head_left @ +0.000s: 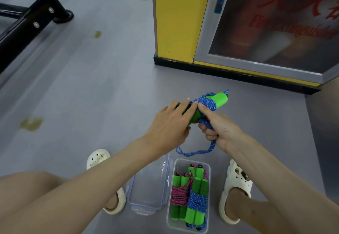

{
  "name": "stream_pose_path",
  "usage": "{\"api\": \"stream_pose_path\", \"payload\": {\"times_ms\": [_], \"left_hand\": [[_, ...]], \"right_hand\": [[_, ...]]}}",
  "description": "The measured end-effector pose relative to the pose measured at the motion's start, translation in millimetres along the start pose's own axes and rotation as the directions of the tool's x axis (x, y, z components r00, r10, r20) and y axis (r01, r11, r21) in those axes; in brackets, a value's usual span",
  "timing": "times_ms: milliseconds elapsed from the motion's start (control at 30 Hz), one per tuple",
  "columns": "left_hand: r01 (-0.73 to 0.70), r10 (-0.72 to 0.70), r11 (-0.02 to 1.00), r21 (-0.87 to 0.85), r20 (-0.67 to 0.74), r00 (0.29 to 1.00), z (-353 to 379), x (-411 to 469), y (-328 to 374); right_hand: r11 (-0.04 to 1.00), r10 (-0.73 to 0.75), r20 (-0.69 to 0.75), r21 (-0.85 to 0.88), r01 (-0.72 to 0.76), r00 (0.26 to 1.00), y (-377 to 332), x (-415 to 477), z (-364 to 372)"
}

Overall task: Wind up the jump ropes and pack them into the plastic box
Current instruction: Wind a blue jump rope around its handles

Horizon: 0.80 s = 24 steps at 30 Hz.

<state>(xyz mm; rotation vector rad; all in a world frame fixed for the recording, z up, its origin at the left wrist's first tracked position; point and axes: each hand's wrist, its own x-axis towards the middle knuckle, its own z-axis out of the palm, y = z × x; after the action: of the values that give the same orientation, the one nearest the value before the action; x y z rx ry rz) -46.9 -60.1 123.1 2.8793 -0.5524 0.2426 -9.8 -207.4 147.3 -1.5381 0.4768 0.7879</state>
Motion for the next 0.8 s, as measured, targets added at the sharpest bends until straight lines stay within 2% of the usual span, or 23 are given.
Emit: {"api": "stream_pose_path", "payload": {"times_ms": [67,100,167,233,267,367,433,500,600,667,767,800], "left_hand": [[0.134,-0.092,0.970,-0.202,0.207,0.974,-7,4,-2],[0.234,-0.143,0.913,-0.335,0.275,0.951,-12,6,-3],[0.428,-0.307,0.677,-0.598,0.299,0.903,-23,12,-8],[0.567,-0.471,0.439,-0.696,0.359,0.806,-30,14,-20],[0.620,-0.489,0.337,-0.708,0.431,0.758,-31,12,-25],[0.746,-0.335,0.024,-0.666,0.697,0.634,-33,4,-30],[0.769,-0.202,-0.103,-0.630,0.771,0.604,-34,-1,-29],[0.759,-0.168,-0.154,-0.633,0.773,0.611,-35,-3,-29],[0.734,-0.267,-0.149,-0.663,0.741,0.616,-34,-3,-30],[0.719,-0.367,-0.085,-0.690,0.692,0.621,-31,-2,-30],[0.681,-0.518,0.068,-0.729,0.557,0.649,-29,0,-32],[0.668,-0.555,0.086,-0.739,0.521,0.648,-28,0,-34]], "right_hand": [[0.999,-0.018,-0.003,-0.028,0.018,1.000,3,3,-3],[0.999,-0.023,0.010,-0.045,0.023,1.000,4,4,-4],[0.997,-0.024,0.080,-0.074,0.030,0.996,6,5,-5],[0.992,-0.033,0.191,-0.114,0.055,0.981,8,3,-3],[0.987,-0.039,0.246,-0.139,0.075,0.968,8,1,-1],[0.978,-0.057,0.379,-0.166,0.128,0.924,7,-2,6],[0.975,-0.061,0.413,-0.170,0.142,0.909,5,-3,8],[0.974,-0.057,0.407,-0.178,0.140,0.911,4,-4,10],[0.972,-0.073,0.340,-0.185,0.143,0.938,5,-5,14],[0.966,-0.088,0.281,-0.212,0.151,0.956,6,-4,16],[0.955,-0.085,0.226,-0.260,0.144,0.970,6,-3,15],[0.949,-0.083,0.217,-0.279,0.144,0.973,6,-3,14]]}}
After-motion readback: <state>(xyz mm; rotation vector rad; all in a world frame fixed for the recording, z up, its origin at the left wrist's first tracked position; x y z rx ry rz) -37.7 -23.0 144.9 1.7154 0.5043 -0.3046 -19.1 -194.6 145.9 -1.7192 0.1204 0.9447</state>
